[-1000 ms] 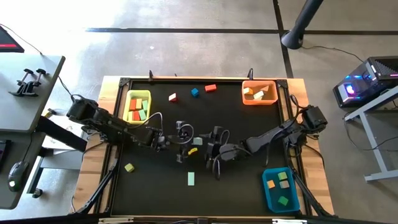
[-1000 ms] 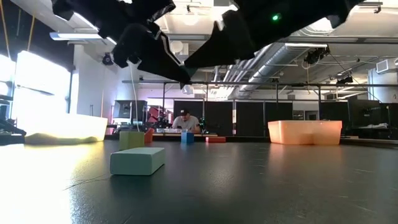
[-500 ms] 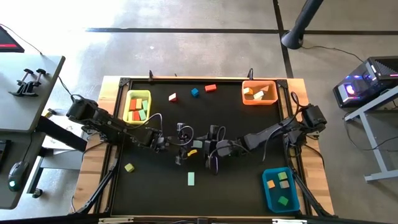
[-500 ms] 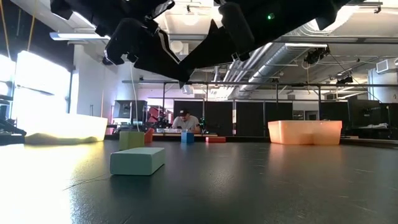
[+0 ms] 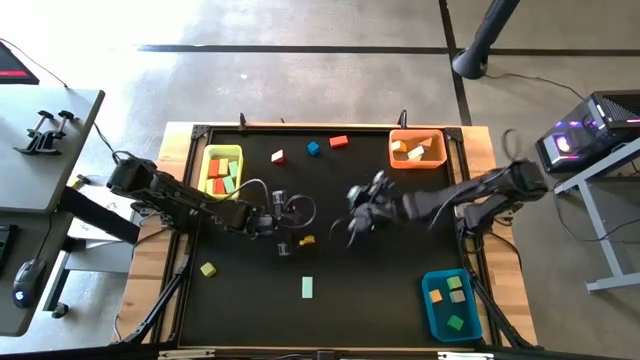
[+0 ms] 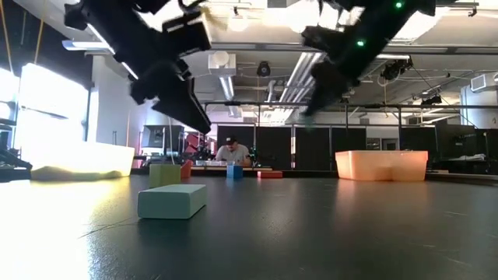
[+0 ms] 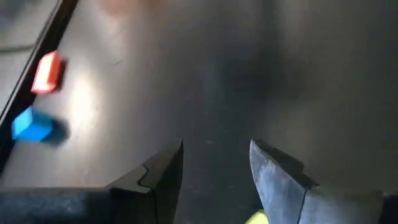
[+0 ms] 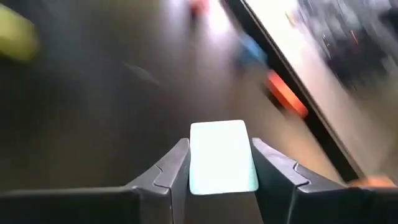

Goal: Sort blocks by size
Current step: Put the light blue triangular block into the orange bin

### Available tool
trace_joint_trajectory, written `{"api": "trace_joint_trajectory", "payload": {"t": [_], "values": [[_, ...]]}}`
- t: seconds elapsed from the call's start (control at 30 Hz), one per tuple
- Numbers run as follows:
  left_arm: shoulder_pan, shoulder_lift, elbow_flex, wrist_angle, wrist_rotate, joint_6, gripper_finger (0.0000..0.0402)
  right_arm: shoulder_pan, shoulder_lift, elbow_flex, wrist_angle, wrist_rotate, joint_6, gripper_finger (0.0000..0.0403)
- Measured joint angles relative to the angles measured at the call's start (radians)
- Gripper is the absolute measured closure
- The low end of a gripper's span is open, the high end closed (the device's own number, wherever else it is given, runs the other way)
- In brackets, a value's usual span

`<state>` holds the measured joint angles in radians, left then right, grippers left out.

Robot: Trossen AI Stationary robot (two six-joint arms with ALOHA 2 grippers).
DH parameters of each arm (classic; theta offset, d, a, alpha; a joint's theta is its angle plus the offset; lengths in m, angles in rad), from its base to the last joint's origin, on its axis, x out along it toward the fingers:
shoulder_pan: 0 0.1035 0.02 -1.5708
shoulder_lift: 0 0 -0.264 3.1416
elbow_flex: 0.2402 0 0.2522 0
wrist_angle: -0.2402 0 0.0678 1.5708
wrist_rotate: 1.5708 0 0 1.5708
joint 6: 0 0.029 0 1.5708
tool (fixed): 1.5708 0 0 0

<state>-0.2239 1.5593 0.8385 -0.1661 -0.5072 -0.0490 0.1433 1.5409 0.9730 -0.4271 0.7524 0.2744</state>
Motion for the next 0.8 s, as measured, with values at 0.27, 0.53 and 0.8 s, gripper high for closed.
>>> {"api": "trace_joint_trajectory", "payload": {"t": [0.27,0.53,0.8], "values": [[0.014,0.000,0.001,-0.050,-0.005,-0.067,0.0230,-0.475,-0.124,-0.083,-0.252,-0.093,0.040,0.0274],[0.014,0.001,0.001,-0.047,-0.008,-0.054,0.0230,-0.807,-0.128,-0.149,-0.046,-0.249,-0.108,0.0260],[0.005,0.001,0.001,-0.044,-0.007,-0.055,0.0230,-0.834,-0.173,-0.109,-0.053,-0.405,-0.171,0.0272]]}}
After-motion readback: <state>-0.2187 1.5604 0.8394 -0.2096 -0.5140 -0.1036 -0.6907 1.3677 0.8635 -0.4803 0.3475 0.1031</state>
